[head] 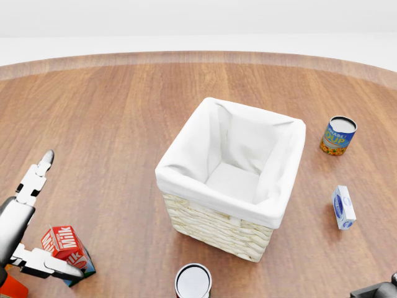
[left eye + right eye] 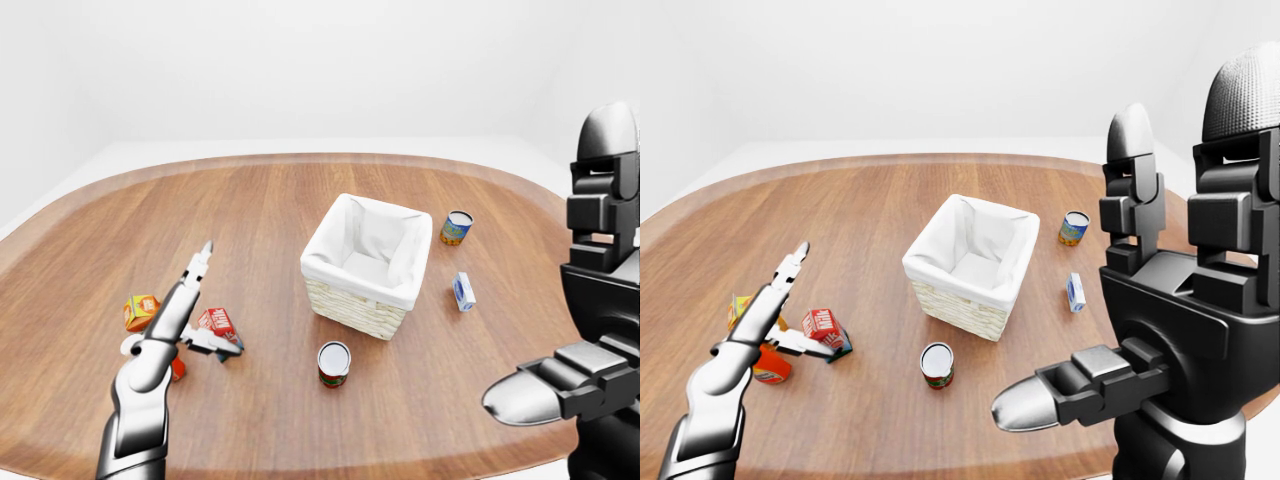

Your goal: Pick the milk and place it in the basket.

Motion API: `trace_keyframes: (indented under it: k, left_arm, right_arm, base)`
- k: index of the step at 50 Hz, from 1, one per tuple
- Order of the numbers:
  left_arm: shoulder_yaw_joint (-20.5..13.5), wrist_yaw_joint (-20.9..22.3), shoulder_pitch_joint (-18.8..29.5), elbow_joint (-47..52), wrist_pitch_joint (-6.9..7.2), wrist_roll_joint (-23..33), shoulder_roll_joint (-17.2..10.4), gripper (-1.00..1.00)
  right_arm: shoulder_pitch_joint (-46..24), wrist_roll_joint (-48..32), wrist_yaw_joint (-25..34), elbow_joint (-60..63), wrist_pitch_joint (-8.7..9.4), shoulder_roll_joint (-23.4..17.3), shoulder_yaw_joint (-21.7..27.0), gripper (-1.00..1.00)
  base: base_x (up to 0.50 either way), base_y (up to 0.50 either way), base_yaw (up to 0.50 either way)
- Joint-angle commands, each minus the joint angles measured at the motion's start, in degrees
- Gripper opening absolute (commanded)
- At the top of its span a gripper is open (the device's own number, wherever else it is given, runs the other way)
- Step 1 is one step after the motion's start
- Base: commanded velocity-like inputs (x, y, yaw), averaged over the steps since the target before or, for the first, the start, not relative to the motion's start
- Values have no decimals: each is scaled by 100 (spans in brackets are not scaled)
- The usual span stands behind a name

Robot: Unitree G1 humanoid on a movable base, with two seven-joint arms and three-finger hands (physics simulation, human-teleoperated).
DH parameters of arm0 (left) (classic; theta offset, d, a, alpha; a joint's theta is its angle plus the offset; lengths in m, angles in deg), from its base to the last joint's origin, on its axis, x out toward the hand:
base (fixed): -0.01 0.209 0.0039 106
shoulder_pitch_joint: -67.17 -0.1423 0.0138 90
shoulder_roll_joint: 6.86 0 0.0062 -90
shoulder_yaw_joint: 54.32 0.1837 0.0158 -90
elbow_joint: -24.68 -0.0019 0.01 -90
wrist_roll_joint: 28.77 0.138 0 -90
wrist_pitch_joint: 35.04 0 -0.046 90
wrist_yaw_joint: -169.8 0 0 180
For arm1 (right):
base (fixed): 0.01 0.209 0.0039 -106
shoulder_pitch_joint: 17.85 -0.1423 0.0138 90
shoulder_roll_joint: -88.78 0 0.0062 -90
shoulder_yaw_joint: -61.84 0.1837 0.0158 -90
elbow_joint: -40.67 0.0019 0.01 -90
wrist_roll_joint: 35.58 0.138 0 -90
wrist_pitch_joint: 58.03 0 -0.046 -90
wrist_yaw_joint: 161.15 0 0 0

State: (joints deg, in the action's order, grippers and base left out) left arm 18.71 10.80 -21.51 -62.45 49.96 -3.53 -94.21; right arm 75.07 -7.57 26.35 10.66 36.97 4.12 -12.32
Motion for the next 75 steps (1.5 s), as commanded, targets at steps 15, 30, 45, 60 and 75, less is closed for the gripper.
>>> trace_keyframes:
  k: [15, 30, 45, 60, 75]
  left_arm:
    - [110, -391, 247, -777, 0, 108, -180, 100]
    - [271, -829, 677, -2186, 0, 184, -468, 100]
    - [487, -1242, 1176, -3466, 0, 97, -656, 100]
    - [730, -1469, 1510, -4404, 0, 118, -755, 100]
    - [725, -1100, 1545, -4467, 0, -244, -711, -100]
  right_arm:
    - [2, 0, -10, 0, 0, 6, 20, 100]
    - [21, -46, 27, 0, 0, 31, 8, 100]
    - [21, -50, 23, 0, 0, 20, 2, 100]
    - [39, -69, 46, 0, 0, 37, 2, 100]
    - [-46, -50, 18, 0, 0, 64, 77, 100]
  base:
    - [0, 0, 0]
    - [0, 0, 0]
    - [0, 0, 0]
    - [0, 0, 0]
    - [0, 0, 0]
